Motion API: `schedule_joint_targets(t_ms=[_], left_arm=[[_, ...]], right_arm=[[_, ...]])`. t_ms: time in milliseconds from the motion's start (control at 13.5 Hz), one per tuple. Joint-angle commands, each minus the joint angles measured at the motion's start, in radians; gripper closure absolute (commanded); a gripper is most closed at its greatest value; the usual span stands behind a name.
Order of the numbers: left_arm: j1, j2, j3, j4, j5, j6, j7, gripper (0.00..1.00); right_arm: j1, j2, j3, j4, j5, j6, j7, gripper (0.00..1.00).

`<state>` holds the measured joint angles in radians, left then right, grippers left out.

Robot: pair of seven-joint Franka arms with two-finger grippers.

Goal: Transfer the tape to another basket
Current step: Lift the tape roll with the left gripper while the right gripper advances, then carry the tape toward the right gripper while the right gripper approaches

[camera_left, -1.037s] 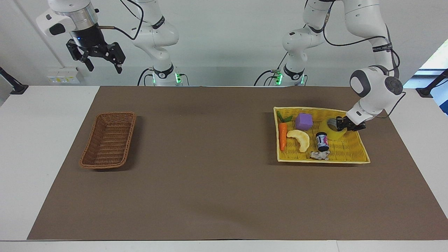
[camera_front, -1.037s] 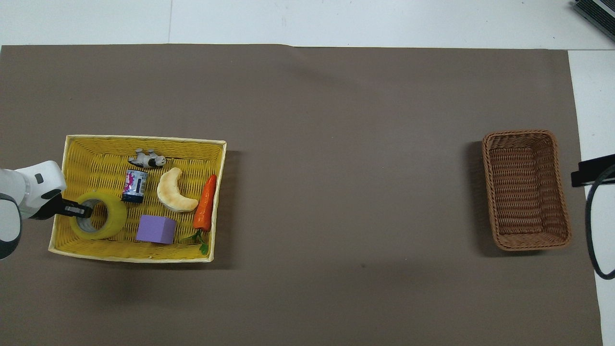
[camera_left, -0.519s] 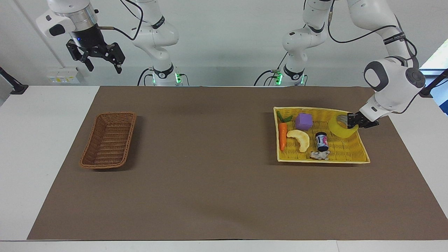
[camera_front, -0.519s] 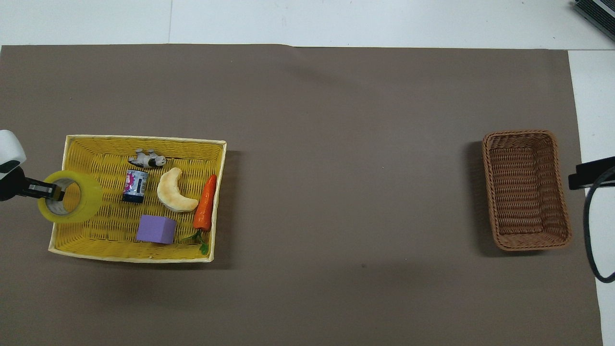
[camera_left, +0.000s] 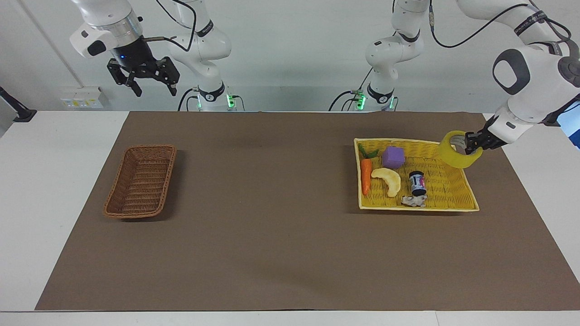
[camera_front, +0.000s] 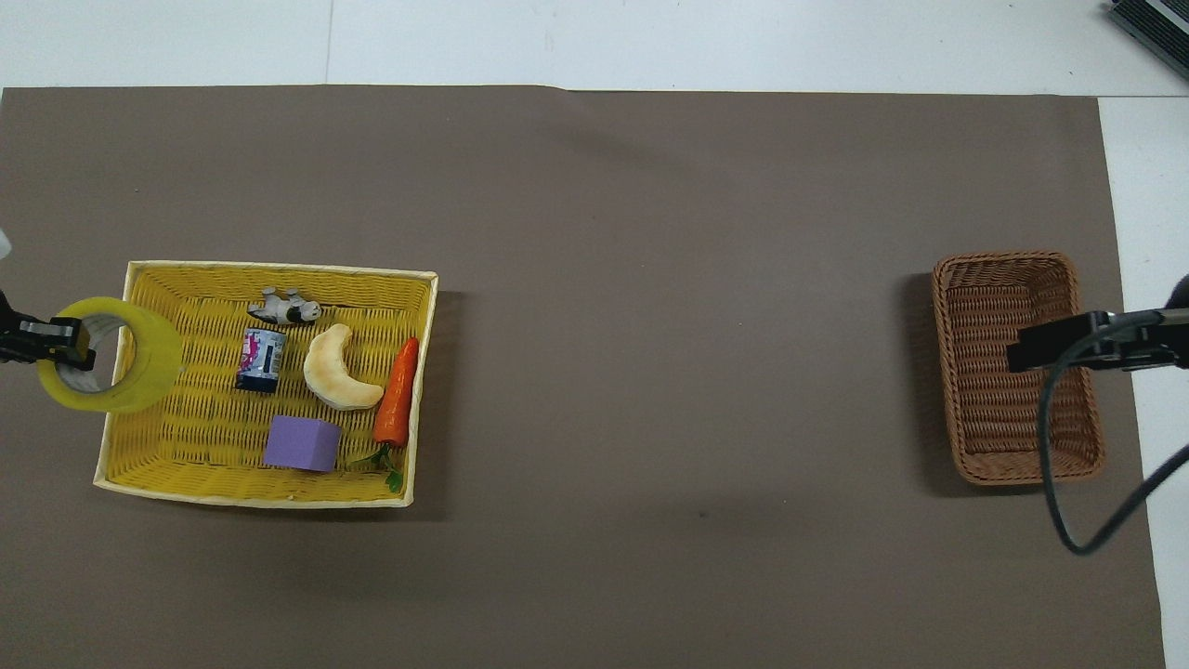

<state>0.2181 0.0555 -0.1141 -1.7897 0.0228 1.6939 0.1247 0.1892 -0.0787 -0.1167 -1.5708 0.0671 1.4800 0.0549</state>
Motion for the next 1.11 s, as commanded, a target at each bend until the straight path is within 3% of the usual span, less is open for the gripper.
schedule_joint_targets(t_ms=[0, 444, 593, 815, 1037], left_arm=[[-0.109, -0.005, 0.004, 0.020, 0.020, -0.028, -0.191, 1.00], [-0.334, -0.039, -0.003, -0.028, -0.017, -0.004, -0.503, 1.00], [-0.393, -0.058, -0.003, -0.063, -0.053, 0.033, -0.560, 1.00], [-0.477, -0.066, -0.003, -0.114, -0.078, 0.145, -0.635, 1.00], [-0.581, -0.025, -0.001, -0.117, -0.123, 0.234, -0.744, 1.00]], right_arm=[[0.058, 0.013, -0.001, -0.066, 0.068, 0.118, 0.035, 0.00], [0.159, 0.094, 0.003, -0.083, 0.147, 0.209, 0.120, 0.00], [0.170, 0.134, 0.003, -0.118, 0.305, 0.285, 0.135, 0.00], [0.180, 0.189, 0.005, -0.124, 0.442, 0.325, 0.138, 0.00], [0.231, 0.218, 0.006, -0.132, 0.497, 0.356, 0.195, 0.00]])
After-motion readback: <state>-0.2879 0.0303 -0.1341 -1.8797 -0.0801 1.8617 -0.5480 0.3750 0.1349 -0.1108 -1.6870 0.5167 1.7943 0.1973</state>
